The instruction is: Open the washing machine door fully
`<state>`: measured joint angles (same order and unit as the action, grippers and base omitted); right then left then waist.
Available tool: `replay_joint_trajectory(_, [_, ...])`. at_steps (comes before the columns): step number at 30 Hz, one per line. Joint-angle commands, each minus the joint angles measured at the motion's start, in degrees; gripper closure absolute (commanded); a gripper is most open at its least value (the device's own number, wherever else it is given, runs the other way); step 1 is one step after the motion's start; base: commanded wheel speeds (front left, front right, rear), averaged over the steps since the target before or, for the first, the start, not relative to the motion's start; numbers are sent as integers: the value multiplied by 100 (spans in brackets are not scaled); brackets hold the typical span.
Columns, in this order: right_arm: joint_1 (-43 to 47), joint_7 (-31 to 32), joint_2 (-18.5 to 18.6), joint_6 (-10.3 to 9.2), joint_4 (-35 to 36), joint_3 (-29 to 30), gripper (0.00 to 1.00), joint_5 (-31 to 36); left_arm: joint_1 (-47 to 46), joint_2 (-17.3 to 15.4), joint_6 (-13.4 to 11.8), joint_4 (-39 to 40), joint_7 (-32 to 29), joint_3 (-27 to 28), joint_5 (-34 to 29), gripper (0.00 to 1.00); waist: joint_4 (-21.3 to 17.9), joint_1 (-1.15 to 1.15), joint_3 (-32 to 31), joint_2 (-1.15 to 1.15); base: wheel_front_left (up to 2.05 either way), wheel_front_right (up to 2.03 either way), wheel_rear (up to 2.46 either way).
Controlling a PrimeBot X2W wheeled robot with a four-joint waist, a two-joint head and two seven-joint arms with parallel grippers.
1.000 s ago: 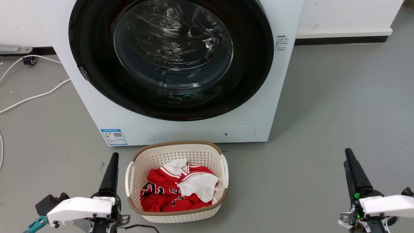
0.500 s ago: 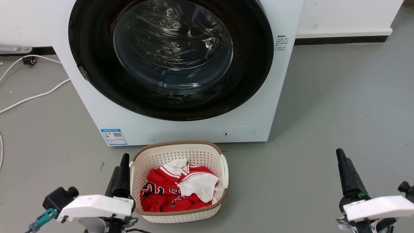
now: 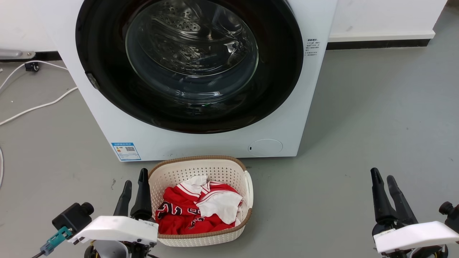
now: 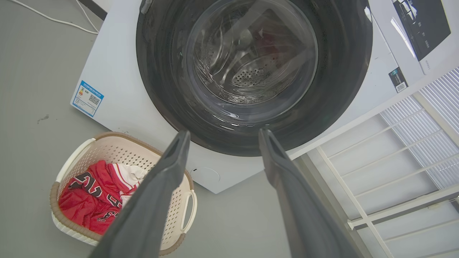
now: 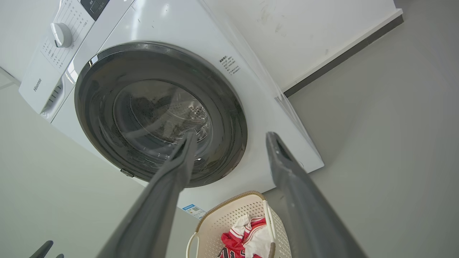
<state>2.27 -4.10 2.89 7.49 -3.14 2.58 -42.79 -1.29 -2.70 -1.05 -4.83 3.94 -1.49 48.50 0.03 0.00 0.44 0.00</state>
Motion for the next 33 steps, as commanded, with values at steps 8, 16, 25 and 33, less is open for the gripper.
replay_joint_trajectory(8, [79, -200, 9, 1, 275, -69, 0, 882, 70, -17, -115, 212, 211, -116, -807, 0, -3, 0, 5, 0, 0, 0, 0])
replay_joint_trajectory(16, [167, -329, 8, 1, 396, -98, 0, 1510, 133, -18, -206, 273, 344, -218, -1359, 0, 1, 0, 14, 0, 0, 0, 0])
replay_joint_trajectory(25, [242, -458, 6, 1, 515, -144, 0, 2096, 188, -19, -266, 306, 465, -301, -1880, 0, 5, 0, 11, 0, 0, 0, 0])
replay_joint_trajectory(33, [327, -572, 5, 1, 634, -162, 0, 2614, 253, -20, -355, 361, 584, -361, -2353, 0, 4, 0, 11, 0, 0, 0, 0])
